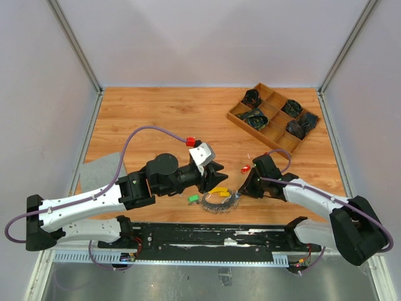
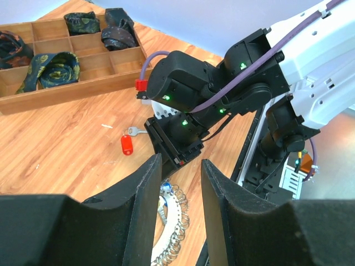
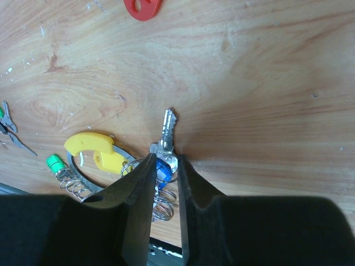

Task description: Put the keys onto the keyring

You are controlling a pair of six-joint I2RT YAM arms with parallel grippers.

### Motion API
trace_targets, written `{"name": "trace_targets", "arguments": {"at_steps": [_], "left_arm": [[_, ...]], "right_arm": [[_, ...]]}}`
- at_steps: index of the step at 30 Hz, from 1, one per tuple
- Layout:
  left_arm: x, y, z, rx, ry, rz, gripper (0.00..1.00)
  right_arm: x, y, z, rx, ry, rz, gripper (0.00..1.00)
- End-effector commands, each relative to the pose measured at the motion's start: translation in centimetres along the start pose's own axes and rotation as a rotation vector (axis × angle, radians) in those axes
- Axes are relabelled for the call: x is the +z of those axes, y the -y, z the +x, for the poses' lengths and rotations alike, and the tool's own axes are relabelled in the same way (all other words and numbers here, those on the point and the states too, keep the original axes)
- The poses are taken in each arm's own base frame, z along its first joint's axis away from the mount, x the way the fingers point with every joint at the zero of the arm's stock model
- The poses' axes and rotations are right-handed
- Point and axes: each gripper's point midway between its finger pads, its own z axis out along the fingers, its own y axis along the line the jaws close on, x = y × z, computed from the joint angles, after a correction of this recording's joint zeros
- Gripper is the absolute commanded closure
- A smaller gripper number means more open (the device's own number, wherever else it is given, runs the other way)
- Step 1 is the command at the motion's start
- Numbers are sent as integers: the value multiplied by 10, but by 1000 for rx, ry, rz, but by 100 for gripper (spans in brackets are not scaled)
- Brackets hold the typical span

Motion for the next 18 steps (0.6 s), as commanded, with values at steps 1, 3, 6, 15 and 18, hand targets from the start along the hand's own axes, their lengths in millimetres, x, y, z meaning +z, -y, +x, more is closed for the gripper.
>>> {"name": "trace_targets", "arguments": {"at_steps": [1, 3, 6, 15, 18], "left_arm": [[-2, -5, -10, 6, 40, -14, 60], [-3, -5, -10, 4, 41, -16, 60], [-3, -5, -9, 3, 42, -15, 60], [-5, -5, -9, 1, 44, -14, 60], [-6, -4, -9, -1, 45, -12, 60]], "right_arm": [[1, -7, 4, -3, -16, -17, 76], [0, -7, 4, -4, -17, -18, 77], [-2, -7, 5, -6, -20, -20, 81], [-4, -9, 6, -3, -22, -32, 96], [-6, -10, 5, -7, -15, -35, 99]]}}
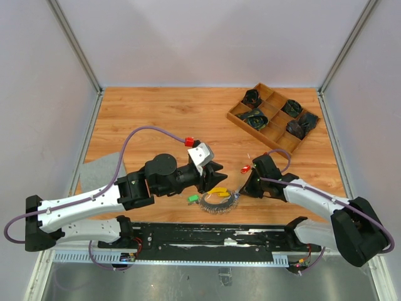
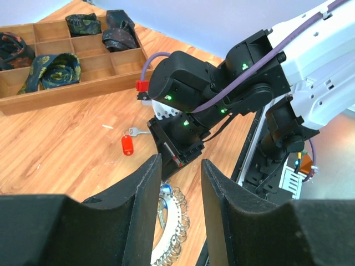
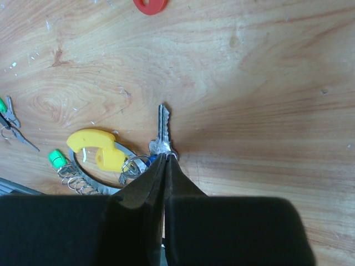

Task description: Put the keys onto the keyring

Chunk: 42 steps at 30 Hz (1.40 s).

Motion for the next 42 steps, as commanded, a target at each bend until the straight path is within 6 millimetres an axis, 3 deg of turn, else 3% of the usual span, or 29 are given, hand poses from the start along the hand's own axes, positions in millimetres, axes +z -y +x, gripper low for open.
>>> {"name": "trace_targets", "arguments": {"at_steps": [1, 7, 10, 11, 14, 17, 22, 26, 28, 34, 39, 42], "left_arm": [[-4, -4, -9, -2, 42, -10, 60], [-7, -4, -8, -7, 43, -11, 60], [-8, -4, -9, -9, 47, -11, 60], [-7, -4, -9, -9, 46, -10, 60], [-8, -4, -9, -9, 47, -10, 60], [-9, -4, -10, -9, 47, -11, 60], [-9, -4, -12, -3, 50, -11, 60], [-7, -3, -15, 3, 49, -7, 60], [-7, -3, -17, 6, 50, -6, 60], [-13, -6, -18, 6, 46, -20, 60], [-21, -11, -15, -10, 46, -47, 60], [-24, -13, -14, -19, 53, -61, 60]], "right_arm": [[-5, -6, 0, -4, 8, -15, 99], [-17, -10, -10, -51, 57, -24, 99], [-25, -14, -18, -168, 97, -46, 99], [-28, -16, -22, -233, 110, -57, 96], [-39, -26, -23, -489, 102, -130, 68], [-48, -28, -23, -726, 103, -171, 58], [-57, -34, -16, -903, 34, -222, 59], [-51, -29, 2, -995, -155, -221, 61], [-49, -37, 13, -1028, -225, -265, 63], [-36, -35, 17, -1126, -306, -124, 70], [-32, -29, 9, -1134, -304, -49, 59], [-33, -38, 1, -1148, -245, -61, 54]]}}
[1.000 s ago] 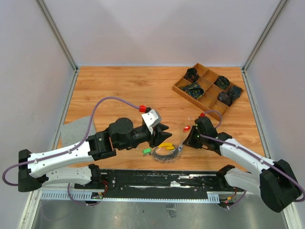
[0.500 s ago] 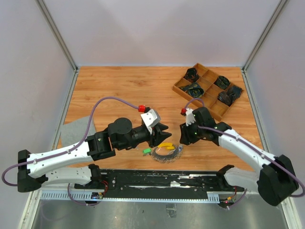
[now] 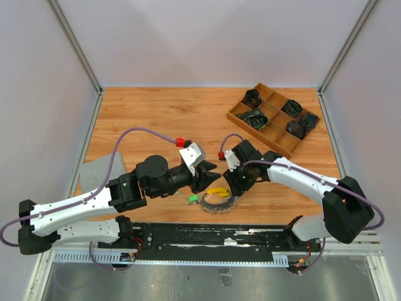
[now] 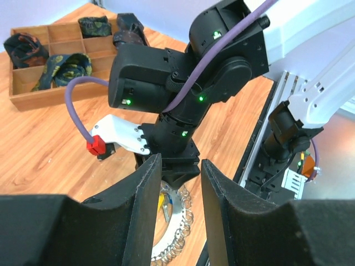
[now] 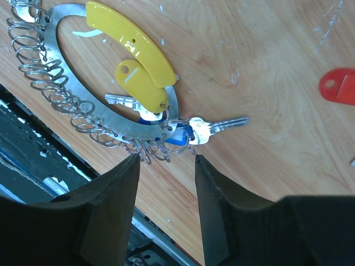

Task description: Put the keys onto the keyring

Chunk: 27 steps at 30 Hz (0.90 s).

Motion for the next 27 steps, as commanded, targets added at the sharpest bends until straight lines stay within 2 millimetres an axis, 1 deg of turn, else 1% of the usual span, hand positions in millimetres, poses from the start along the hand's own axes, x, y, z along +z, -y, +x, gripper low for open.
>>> {"name": "trace_targets", "arguments": {"at_steps": [1, 3, 5, 6, 12, 15, 18, 22, 27], "left_arm": [[-9, -9, -12, -21, 46, -42, 60], [-10, -11, -13, -24, 51, -53, 60], [-13, -15, -17, -26, 61, -78, 61], [-17, -18, -22, -29, 79, -93, 61], [-51, -39, -54, -41, 179, -200, 62], [-66, -44, -64, -46, 204, -223, 61], [-75, -47, -69, -50, 213, -238, 61], [-81, -50, -73, -56, 231, -252, 61], [-79, -50, -71, -55, 225, -254, 61]], "right_arm": [[-11, 8, -14, -51, 40, 60, 53], [-10, 4, -23, -101, 54, 58, 51], [-4, -2, -29, -167, 37, 54, 50], [1, -5, -31, -203, 23, 55, 49], [25, -16, -46, -361, -12, 85, 45], [35, -18, -51, -412, -33, 91, 39], [44, -13, -53, -445, -58, 116, 36], [53, -7, -52, -485, -102, 142, 36], [64, -15, -53, -491, -117, 98, 39]]}}
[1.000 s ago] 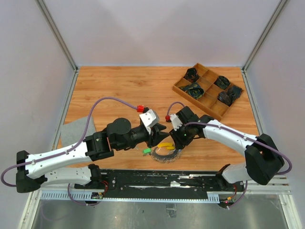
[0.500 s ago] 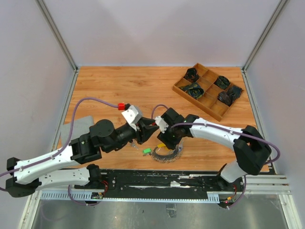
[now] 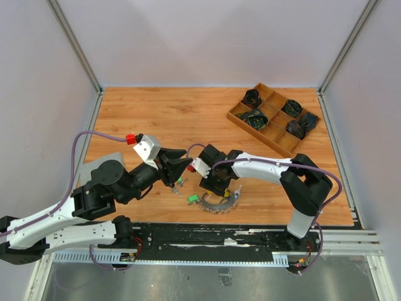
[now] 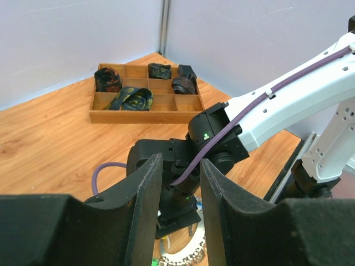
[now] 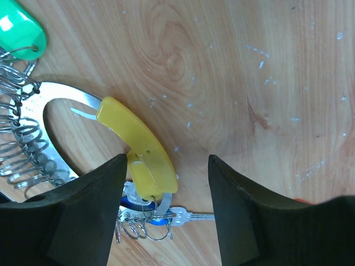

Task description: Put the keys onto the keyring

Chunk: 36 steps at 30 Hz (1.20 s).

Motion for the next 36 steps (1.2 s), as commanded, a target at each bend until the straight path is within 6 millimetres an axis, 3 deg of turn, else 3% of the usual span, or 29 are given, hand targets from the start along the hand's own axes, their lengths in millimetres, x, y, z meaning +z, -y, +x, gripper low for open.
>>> {"name": "trace_targets", "arguments": {"at_steps": [1, 13, 20, 24, 27, 29, 33, 36], "left_arm": [[1, -6, -7, 0, 15, -30, 61], [2, -5, -5, 4, 11, -30, 61], [0, -7, -7, -3, 16, -36, 61], [2, -6, -7, -3, 13, -34, 61], [3, -4, -6, -4, 10, -30, 61], [5, -3, -5, -3, 7, -26, 61], [7, -1, -3, 1, 0, -21, 61], [10, 0, -1, 5, -3, -17, 61]], "right_arm": [[2, -6, -13, -49, 12, -14, 41], [20, 7, -23, 147, 10, 11, 65], [25, 46, -29, 526, 82, 25, 60], [26, 56, -40, 693, 167, -26, 56], [13, 62, -49, 730, 262, -38, 49], [-7, 68, -57, 703, 357, -25, 47], [-47, 77, -41, 684, 463, 42, 44], [-62, 79, -11, 721, 440, 44, 46]]}}
